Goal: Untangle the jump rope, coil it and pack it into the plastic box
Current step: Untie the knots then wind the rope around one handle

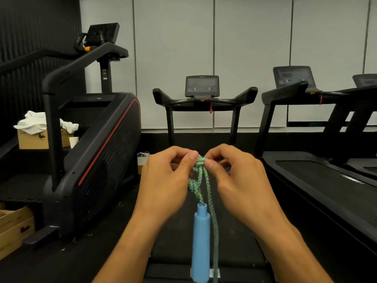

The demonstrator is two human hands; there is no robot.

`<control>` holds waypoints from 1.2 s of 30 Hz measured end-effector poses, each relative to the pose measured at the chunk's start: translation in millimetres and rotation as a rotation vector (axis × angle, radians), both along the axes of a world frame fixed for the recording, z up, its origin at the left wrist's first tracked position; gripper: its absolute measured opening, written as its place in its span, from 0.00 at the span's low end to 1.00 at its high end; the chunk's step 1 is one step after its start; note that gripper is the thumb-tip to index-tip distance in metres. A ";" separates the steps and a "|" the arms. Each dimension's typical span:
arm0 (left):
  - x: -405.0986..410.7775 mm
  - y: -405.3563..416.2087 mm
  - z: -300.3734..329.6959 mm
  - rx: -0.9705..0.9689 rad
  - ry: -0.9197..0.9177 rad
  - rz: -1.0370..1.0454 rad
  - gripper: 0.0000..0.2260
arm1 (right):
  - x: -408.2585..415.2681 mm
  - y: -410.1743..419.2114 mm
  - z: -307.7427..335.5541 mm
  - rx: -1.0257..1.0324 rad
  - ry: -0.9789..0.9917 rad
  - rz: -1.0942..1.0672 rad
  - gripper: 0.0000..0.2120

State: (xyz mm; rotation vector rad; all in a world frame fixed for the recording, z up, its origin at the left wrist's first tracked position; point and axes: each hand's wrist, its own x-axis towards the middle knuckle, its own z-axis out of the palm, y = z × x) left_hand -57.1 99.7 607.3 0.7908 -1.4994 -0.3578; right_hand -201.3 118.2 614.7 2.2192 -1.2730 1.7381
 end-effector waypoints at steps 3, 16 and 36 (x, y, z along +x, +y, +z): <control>2.3 -1.2 0.0 0.014 0.038 -0.019 0.04 | 1.1 1.9 0.2 0.019 -0.001 0.029 0.03; 1.9 0.8 2.3 0.026 0.086 -0.020 0.06 | 3.2 0.7 -0.9 0.019 -0.080 0.093 0.05; 1.6 4.4 3.0 0.033 0.158 -0.231 0.03 | 3.0 1.5 -1.0 -0.005 -0.100 0.092 0.03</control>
